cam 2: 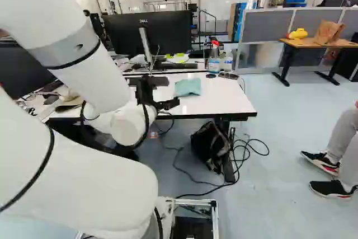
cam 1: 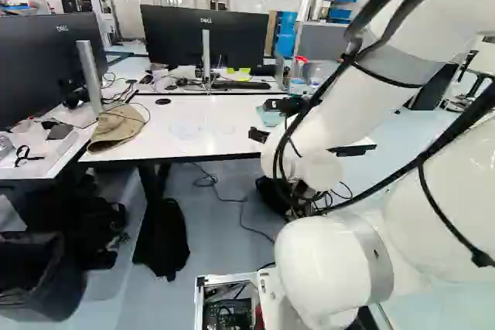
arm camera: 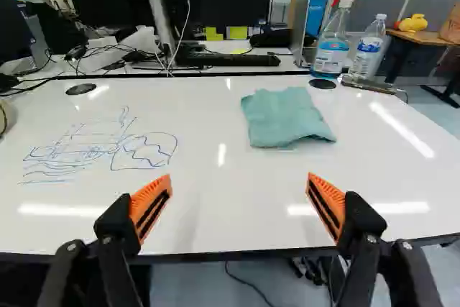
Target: Clean the table with the green towel
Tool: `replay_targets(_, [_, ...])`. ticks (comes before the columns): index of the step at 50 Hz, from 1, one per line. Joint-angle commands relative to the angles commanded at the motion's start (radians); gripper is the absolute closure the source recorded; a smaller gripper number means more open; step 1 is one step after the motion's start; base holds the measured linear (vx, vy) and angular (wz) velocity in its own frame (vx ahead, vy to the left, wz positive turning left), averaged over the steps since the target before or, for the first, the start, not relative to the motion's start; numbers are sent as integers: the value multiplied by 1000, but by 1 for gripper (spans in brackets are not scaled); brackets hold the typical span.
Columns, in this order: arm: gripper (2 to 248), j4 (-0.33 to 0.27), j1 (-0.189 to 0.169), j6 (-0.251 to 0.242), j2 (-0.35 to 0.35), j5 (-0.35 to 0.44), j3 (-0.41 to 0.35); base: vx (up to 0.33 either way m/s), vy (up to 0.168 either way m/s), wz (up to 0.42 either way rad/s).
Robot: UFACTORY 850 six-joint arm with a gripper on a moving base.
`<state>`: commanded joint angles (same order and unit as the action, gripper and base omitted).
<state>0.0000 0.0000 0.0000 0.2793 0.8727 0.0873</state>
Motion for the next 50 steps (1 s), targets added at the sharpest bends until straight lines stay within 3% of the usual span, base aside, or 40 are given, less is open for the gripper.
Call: replay_targets(50, [3, 0, -72, 0, -137, 0, 236, 0, 0, 0])
